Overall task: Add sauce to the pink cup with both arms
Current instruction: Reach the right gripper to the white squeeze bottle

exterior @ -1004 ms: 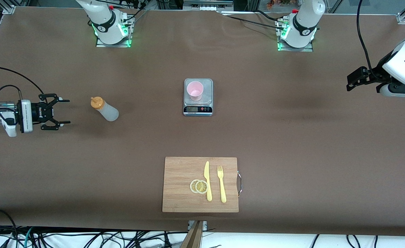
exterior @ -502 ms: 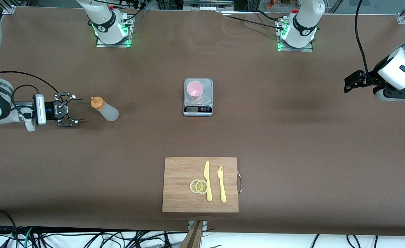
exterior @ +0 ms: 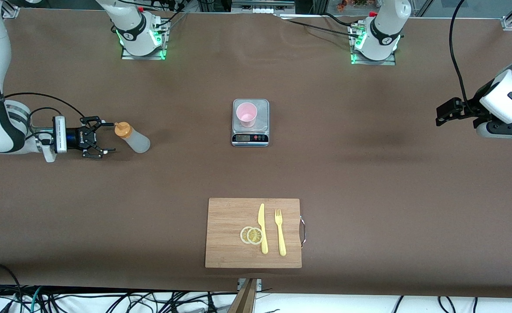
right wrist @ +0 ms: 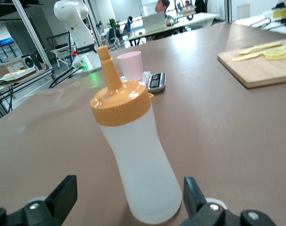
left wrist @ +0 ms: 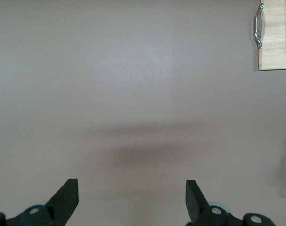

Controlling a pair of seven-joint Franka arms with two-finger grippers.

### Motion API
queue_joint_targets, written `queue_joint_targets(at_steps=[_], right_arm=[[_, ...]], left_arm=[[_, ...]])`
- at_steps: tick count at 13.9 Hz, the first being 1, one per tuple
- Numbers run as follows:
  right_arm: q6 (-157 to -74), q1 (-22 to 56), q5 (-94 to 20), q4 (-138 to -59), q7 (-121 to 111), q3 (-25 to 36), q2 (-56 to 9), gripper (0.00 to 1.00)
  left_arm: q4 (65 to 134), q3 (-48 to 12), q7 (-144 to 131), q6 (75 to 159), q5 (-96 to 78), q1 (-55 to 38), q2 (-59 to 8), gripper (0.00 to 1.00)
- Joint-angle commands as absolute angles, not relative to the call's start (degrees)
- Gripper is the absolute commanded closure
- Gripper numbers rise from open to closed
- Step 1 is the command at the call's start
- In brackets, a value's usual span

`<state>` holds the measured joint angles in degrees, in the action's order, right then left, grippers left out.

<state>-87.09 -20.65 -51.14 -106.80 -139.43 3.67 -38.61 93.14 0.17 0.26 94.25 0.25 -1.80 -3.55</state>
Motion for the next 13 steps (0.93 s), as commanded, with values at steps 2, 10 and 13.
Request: queue_joint_targets(at_steps=[2,10,13], right_arm=[[-85.6,-21.0,-55.6,-108.4,-144.1,2.8,-38.8,0.00],[-85.5,-18.9,-57.5,-110.8,-147.8,2.6,-40.5,0.00],[-85.5,-17.4,-58.8,-111.6,-148.4,2.6,-40.4,0.00]], left_arm=[[90.7,-0.2,1.4,93.0,1.8,-1.7,-5.1,0.00],[90.6,-0.2,1.4,93.3,2.0,-1.7,-5.2,0.00],[90.6,-0.2,1.4,93.4,2.2,-1.7,-5.2,0.00]])
